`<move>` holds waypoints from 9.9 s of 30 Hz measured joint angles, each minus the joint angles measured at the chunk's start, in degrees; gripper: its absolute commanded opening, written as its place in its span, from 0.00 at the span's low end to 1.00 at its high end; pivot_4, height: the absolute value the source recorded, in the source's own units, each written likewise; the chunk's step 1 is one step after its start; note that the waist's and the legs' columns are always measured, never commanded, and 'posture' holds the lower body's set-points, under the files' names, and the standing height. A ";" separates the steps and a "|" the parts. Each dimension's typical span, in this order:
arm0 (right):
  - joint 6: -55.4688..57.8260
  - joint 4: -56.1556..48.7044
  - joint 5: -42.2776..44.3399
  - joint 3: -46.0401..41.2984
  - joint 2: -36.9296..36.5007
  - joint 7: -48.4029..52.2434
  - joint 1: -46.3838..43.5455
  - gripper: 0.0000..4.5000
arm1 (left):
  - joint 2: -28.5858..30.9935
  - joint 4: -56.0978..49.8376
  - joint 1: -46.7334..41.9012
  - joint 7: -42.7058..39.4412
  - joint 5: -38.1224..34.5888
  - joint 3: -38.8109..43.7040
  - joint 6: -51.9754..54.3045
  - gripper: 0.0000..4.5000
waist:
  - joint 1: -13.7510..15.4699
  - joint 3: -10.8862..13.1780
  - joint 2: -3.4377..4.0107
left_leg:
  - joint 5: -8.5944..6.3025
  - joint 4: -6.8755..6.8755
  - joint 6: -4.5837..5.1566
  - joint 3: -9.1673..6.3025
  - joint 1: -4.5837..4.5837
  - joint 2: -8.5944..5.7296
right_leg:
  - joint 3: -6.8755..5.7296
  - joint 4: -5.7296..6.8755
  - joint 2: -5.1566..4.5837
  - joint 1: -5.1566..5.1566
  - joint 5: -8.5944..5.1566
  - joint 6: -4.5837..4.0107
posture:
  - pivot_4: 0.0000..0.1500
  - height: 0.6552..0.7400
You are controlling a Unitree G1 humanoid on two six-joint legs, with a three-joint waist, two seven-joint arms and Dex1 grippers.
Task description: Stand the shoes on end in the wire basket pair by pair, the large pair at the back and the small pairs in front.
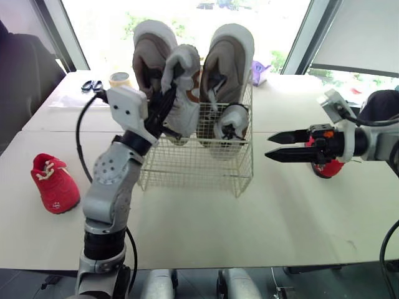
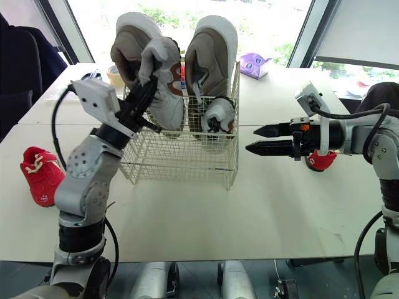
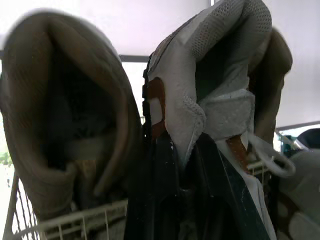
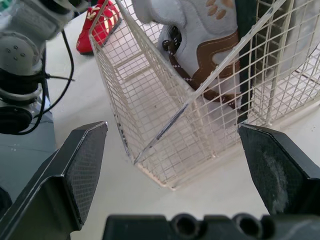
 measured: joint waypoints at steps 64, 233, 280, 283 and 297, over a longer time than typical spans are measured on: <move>-34.48 -10.91 -22.67 -25.11 40.34 -57.82 39.53 1.00 | 35.87 -31.99 30.53 16.00 -75.81 -1.86 18.31 0.98 | 0.02 -0.55 0.90 | -0.02 0.18 0.02 0.18 -0.28 0.05 | 0.44 0.27 0.13 -0.59 -0.18 -0.31 | 1.00 0.00; -25.38 -1.59 -1.77 1.93 19.75 -4.41 -1.42 0.13 | 33.79 -28.49 37.36 12.59 -73.25 13.46 19.58 0.67 | -0.89 -0.69 0.54 | -0.09 0.74 0.08 -0.18 -0.64 0.25 | 0.87 0.73 0.74 -1.04 -0.35 -0.61 | 1.00 0.00; -5.03 -17.57 15.68 -6.18 10.89 -15.81 1.13 1.00 | 43.12 -22.96 38.98 11.08 -83.78 19.30 19.89 0.99 | 0.01 -0.54 0.67 | -0.17 0.68 0.19 -0.12 -0.62 0.30 | 0.94 0.56 0.71 -1.11 -0.36 -0.63 | 1.00 0.00; -4.88 -17.45 15.62 -4.39 9.32 -13.04 -0.29 1.00 | 43.56 -22.55 42.89 10.90 -84.22 26.75 20.02 0.99 | -0.08 -0.50 0.70 | -0.17 0.64 0.19 -0.11 -0.60 0.31 | 0.95 0.48 0.65 -1.13 -0.36 -0.64 | 1.00 0.00; -11.87 -6.28 7.19 4.12 4.13 13.83 -19.68 1.00 | 64.29 10.26 51.69 25.97 -82.21 64.88 42.39 0.99 | -1.51 -0.14 0.54 | -0.15 -0.19 0.16 0.23 -0.44 0.09 | 0.84 -0.05 0.06 -1.21 -0.35 -0.65 | 1.00 0.00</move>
